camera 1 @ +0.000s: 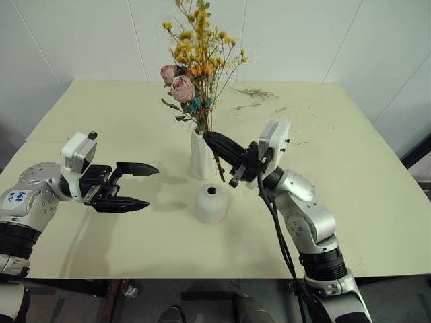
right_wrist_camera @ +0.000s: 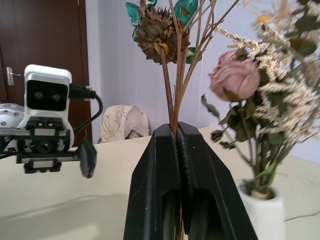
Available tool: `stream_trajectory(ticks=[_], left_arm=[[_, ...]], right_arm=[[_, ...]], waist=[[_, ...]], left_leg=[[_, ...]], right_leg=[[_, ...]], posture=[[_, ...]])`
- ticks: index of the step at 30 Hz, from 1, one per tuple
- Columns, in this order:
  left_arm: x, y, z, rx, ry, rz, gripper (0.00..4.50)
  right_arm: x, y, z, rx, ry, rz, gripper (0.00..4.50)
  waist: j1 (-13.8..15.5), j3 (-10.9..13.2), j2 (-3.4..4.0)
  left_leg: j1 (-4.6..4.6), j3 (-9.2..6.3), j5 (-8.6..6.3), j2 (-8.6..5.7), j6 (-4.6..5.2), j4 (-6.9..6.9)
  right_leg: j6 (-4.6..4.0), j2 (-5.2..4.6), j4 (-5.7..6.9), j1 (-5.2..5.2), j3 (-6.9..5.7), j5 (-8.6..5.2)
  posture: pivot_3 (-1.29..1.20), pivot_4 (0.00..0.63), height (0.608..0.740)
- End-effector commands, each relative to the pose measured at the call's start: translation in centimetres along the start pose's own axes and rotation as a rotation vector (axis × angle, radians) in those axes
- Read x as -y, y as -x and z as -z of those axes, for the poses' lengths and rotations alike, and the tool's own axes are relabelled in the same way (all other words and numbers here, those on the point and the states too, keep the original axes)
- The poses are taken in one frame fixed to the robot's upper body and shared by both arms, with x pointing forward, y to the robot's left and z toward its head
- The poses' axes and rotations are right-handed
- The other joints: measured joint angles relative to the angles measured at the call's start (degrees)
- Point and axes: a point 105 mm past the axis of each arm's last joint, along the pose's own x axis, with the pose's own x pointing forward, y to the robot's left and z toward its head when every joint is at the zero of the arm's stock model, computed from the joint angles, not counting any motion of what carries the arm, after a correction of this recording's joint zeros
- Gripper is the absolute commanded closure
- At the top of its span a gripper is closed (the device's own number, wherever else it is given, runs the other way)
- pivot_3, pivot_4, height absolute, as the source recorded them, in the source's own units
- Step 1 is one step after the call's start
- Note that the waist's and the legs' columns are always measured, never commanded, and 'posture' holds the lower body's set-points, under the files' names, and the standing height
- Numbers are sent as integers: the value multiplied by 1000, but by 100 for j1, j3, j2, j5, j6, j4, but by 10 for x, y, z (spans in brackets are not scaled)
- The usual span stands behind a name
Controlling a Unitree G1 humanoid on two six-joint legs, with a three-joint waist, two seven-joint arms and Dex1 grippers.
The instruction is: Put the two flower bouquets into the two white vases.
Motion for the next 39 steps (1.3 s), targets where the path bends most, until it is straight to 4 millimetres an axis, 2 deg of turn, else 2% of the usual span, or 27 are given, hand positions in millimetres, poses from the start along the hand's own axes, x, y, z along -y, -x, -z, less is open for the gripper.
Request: stream_trajectory(ticks=[1,8,15,30,39], left_arm=[[15,3,-11,-6,-44,111,0],[15,3,-11,-8,-44,108,0],[14,3,-11,-9,-46,108,0],[15,3,-11,-11,-48,107,0],[16,2,-10,-7,-47,112,0]], right_arm=[[-21,-7,-12,76,-15,-45,4466],[-30,-7,-9,87,-57,-41,4466],[-23,-7,-2,83,-58,-20,4466],[-14,-6,1,80,-21,-16,4466],[-15,0,20,38,-38,-15,4466]], waist=[[0,0,0],[7,0,-1],[2,0,-1],[1,0,-1],[0,0,-1]], left_leg=[[0,0,0,0,0,0],[1,-1,0,0,0,0],[1,-1,0,0,0,0],[1,-1,0,1,0,-1],[1,-1,0,0,0,-1]], right_leg=[[0,0,1,0,-1,0],[-3,1,3,-1,-2,-3],[-3,1,3,-1,-1,-3],[-3,1,2,-1,-1,-4],[-3,1,2,-1,-1,-4]], posture=[[0,150,740],[0,150,740],[0,150,740],[0,150,740],[0,150,740]])
